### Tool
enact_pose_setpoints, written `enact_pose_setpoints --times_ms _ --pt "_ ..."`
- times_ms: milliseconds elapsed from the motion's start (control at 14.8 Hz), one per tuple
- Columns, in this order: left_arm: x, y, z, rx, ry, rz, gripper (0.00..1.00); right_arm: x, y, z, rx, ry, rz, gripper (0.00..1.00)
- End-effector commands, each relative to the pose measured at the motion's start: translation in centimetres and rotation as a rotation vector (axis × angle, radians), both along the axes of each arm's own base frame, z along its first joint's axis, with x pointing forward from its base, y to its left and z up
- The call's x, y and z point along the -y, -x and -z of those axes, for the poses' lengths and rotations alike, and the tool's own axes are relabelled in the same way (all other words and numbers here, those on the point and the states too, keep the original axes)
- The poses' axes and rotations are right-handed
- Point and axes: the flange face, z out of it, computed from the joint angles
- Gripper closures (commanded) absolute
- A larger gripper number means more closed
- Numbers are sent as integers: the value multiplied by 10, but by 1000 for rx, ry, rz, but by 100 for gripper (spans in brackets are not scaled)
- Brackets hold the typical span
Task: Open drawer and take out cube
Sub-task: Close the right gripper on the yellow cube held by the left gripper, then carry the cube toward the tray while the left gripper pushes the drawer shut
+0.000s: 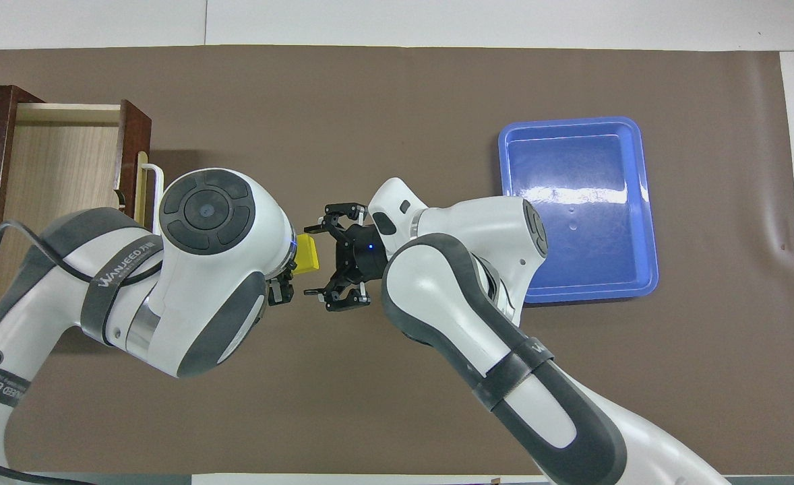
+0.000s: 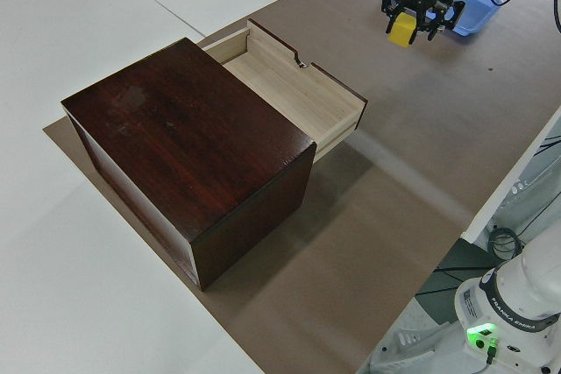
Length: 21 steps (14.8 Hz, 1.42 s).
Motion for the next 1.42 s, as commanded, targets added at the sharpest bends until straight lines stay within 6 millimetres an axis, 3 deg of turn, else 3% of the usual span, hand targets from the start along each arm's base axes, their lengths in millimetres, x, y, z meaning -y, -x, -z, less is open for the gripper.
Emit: enact_pose_setpoints --times_ms 0,135,270,337,404,472,1079,1146,1213,1281,1348 --pt "-3 8 -3 11 20 -13 100 -7 -2 -3 -9 -22 30 1" --pt "-2 9 -3 11 20 -8 100 -9 -1 -3 -7 -21 25 4" --pt "-1 10 -2 11 20 -6 100 -10 -1 -2 1 -20 21 18" --pt "-1 10 -3 12 21 -5 100 -11 1 -2 5 -19 14 33" --pt "-1 10 -4 14 22 -5 100 -14 3 -2 14 -19 4 71" --pt "-1 10 -2 11 20 -5 100 -14 3 -2 19 -17 1 100" --pt "0 9 -4 13 22 4 100 -13 -2 -10 43 -20 -10 100" --pt "-1 9 -5 15 22 6 94 -13 -1 -11 42 -21 -8 100" --pt "-3 5 -6 18 24 5 43 -13 -1 -11 39 -22 -8 100" --pt "-8 1 -11 29 31 7 0 -14 -1 -11 37 -23 -8 100" --pt "-12 -1 -12 29 30 7 0 -14 -1 -11 36 -23 -10 100"
